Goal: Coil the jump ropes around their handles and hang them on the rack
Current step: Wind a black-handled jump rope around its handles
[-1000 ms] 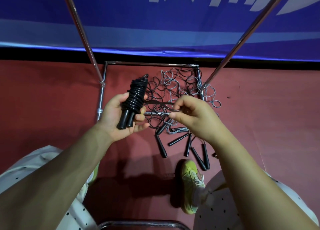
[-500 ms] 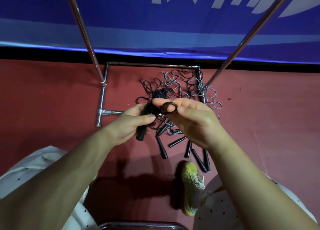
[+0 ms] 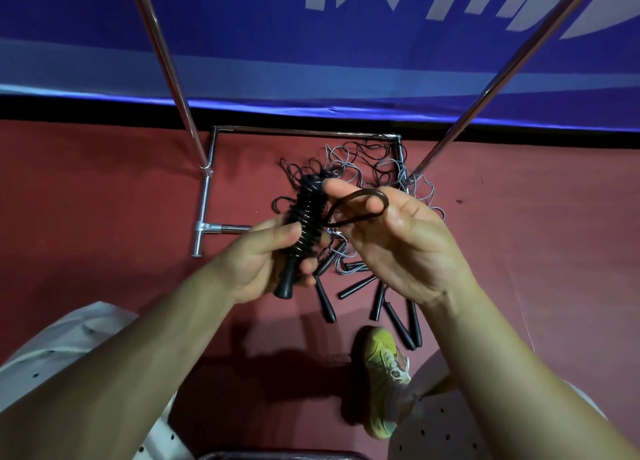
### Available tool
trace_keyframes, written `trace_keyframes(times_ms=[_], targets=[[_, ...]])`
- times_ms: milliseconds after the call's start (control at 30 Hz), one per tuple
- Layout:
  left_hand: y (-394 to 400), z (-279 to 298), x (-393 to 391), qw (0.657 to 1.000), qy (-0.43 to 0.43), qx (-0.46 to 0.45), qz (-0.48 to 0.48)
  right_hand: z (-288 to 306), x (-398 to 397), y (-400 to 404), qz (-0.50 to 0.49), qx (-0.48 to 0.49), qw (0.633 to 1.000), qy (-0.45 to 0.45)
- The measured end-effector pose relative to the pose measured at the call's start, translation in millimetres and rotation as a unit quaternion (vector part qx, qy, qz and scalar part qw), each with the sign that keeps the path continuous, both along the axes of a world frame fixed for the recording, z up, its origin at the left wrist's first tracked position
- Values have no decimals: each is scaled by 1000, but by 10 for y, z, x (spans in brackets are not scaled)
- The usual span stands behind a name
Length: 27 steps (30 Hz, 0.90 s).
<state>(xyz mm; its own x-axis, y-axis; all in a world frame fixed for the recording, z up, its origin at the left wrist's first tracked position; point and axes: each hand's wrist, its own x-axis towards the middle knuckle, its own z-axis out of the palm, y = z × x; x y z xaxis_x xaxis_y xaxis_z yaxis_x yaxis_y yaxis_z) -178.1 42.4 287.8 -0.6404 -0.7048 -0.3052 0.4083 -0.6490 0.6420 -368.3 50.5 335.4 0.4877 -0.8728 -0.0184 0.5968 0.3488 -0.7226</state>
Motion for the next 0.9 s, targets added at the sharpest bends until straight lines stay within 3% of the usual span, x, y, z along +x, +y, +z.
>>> trace_keyframes(times_ms=[133,300,467,600,700,800,900], targets=[[9,2,-75,1000,6,0,-7,44,-12,-31,6,-27,999,45],[-42,44,-52,997,67,23,-10,77,-32,-82,9,-23,1000,14],[-38,50,-66,999,37,30,2,54,71,-135,-32,-16,999,16],[-31,144,-135,997,-51,4,65,37,142,-151,-106,12,987,118],[-27,177,-177,983,-144,-23,115,45,193,-167,-181,55,953,236],[-43,121,-127,953,-234,-131,139,42,225,-180,-189,100,934,287],[-87,93,-29,921,-283,-238,120,47,261,-167,-175,152,935,270]])
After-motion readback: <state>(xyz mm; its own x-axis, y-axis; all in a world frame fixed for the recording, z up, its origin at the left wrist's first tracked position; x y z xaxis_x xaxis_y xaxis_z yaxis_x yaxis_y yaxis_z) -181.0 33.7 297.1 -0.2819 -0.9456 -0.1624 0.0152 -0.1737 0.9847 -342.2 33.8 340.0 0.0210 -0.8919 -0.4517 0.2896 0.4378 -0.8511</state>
